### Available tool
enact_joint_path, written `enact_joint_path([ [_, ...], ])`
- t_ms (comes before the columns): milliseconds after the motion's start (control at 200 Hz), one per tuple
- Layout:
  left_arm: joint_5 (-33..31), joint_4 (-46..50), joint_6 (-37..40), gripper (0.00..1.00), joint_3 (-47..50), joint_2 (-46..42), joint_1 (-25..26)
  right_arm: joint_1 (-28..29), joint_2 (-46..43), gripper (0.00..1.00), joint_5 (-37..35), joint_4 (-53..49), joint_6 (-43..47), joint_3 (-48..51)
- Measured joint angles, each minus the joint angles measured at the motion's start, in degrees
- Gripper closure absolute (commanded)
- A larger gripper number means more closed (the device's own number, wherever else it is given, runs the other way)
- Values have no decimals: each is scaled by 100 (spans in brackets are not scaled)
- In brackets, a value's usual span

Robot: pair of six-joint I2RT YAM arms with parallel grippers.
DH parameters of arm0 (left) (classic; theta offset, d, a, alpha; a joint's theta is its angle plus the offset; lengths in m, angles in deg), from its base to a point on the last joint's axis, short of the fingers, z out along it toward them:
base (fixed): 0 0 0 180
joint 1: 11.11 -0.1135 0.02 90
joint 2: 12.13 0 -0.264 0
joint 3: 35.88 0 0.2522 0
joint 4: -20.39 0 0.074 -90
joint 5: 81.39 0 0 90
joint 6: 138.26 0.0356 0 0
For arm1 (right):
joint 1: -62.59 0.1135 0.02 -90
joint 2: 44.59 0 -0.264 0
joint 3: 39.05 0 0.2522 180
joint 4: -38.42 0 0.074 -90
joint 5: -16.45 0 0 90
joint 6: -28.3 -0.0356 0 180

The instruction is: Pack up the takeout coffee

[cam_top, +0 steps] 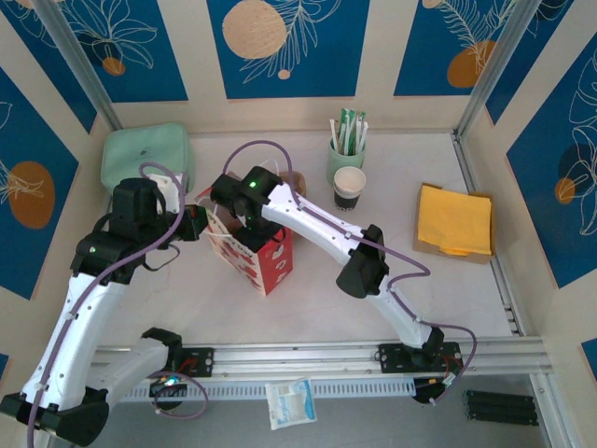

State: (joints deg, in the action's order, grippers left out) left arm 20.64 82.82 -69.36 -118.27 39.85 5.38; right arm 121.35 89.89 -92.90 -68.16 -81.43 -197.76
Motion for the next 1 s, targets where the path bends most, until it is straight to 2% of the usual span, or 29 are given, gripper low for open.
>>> enact_joint_path([
  [1000, 0, 0, 0, 100, 0, -2, 0, 50, -13, 47, 0, 282, -24, 271],
])
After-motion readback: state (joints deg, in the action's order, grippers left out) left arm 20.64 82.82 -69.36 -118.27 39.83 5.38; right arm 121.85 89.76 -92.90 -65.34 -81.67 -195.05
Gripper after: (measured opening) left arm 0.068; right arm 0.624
